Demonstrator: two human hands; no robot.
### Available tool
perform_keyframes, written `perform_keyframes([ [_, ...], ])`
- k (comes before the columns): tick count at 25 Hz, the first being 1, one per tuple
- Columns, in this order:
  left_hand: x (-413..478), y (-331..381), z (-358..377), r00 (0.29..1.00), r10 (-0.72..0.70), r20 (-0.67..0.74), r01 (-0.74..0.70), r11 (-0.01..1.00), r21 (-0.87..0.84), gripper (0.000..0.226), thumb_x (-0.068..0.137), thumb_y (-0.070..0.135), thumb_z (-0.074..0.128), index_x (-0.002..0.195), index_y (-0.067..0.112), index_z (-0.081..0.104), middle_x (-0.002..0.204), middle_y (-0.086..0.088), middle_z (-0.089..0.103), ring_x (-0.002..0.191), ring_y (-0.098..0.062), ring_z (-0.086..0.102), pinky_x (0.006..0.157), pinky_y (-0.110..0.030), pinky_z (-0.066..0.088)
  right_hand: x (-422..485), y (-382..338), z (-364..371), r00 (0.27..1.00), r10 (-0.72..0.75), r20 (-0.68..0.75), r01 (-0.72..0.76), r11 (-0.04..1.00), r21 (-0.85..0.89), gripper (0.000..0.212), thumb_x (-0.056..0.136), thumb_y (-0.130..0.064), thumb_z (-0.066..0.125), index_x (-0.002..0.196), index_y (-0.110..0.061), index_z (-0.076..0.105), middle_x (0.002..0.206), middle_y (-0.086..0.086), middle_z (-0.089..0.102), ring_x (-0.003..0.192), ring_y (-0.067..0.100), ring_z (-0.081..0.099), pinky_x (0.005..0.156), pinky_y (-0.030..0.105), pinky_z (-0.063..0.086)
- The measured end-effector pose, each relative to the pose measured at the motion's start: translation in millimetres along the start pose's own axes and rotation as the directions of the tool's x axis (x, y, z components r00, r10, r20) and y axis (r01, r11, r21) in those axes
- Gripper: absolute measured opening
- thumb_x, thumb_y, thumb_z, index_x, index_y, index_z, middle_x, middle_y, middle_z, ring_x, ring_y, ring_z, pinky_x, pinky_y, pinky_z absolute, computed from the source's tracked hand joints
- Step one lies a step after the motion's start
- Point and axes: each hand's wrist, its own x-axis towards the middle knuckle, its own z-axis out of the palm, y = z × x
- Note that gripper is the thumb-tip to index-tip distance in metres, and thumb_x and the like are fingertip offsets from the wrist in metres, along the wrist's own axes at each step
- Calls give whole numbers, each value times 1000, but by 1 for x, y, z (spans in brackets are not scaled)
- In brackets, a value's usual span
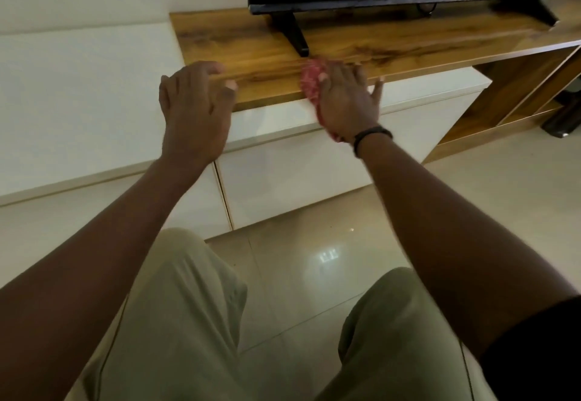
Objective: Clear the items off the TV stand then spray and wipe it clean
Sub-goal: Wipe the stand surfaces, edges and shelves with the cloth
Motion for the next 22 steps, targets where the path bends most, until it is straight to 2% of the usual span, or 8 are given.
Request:
perform_keyframes([
  [1, -1, 7, 9, 994, 105, 35, -109, 984, 141, 43, 101, 44, 38, 128, 18, 57, 133, 2, 57, 132, -17, 44, 120, -39, 23, 6, 25, -7, 999, 46, 9, -46, 999, 23, 54, 110, -34, 30, 162, -23, 22, 170, 3, 24, 159, 33, 10, 125, 66, 1],
  [3, 11, 34, 38, 956, 244, 164, -278, 934, 226, 44, 102, 45, 38, 131, 18, 57, 136, -2, 57, 133, -24, 44, 117, -44, 26, 23, 51, -10, 993, 120, -3, -120, 991, 63, 51, 111, -35, 25, 161, -24, 24, 170, 3, 23, 159, 32, 7, 125, 65, -1],
  [6, 34, 81, 86, 891, 257, 373, -358, 905, 229, 46, 104, 45, 38, 140, 19, 50, 144, -3, 53, 139, -25, 41, 117, -45, 28, 41, 69, -12, 965, 261, -37, -254, 958, 132, 51, 111, -36, 17, 161, -27, 25, 171, 0, 19, 160, 29, 4, 126, 63, -4],
  [9, 37, 90, 115, 846, 248, 472, -413, 866, 284, 49, 104, 45, 38, 144, 17, 43, 149, -5, 47, 140, -27, 39, 118, -47, 29, 46, 87, -24, 903, 428, -41, -416, 894, 168, 54, 111, -36, 13, 164, -26, 19, 173, 1, 12, 160, 29, 3, 126, 62, -5],
  [12, 35, 79, 119, 848, 280, 450, -440, 846, 302, 47, 101, 44, 37, 137, 14, 44, 142, -9, 49, 133, -30, 45, 114, -50, 34, 34, 69, -22, 853, 521, -45, -507, 845, 171, 58, 110, -41, 16, 165, -23, 13, 173, 7, 10, 159, 32, 8, 128, 58, -1],
  [16, 37, 77, 119, 857, 295, 421, -421, 873, 245, 44, 98, 39, 36, 132, 14, 47, 134, -13, 54, 127, -32, 49, 109, -52, 37, 5, 21, 3, 890, 449, -75, -438, 890, 130, 69, 107, -49, 22, 164, -12, 13, 169, 19, 19, 157, 38, 14, 128, 54, 4],
  [19, 37, 73, 118, 855, 303, 422, -423, 877, 227, 44, 99, 36, 38, 135, 13, 48, 135, -13, 55, 127, -33, 49, 108, -52, 38, 19, 33, -3, 859, 510, -54, -502, 858, 109, 71, 107, -49, 22, 164, -8, 10, 169, 22, 17, 157, 39, 11, 127, 54, 0],
  [22, 37, 76, 116, 845, 304, 441, -439, 865, 244, 51, 96, 38, 30, 136, 12, 48, 136, -13, 55, 127, -33, 49, 108, -52, 38, 44, 76, -19, 807, 591, -23, -579, 798, 169, 70, 108, -49, 23, 164, -11, 7, 171, 17, 16, 159, 35, 8, 127, 55, -3],
])
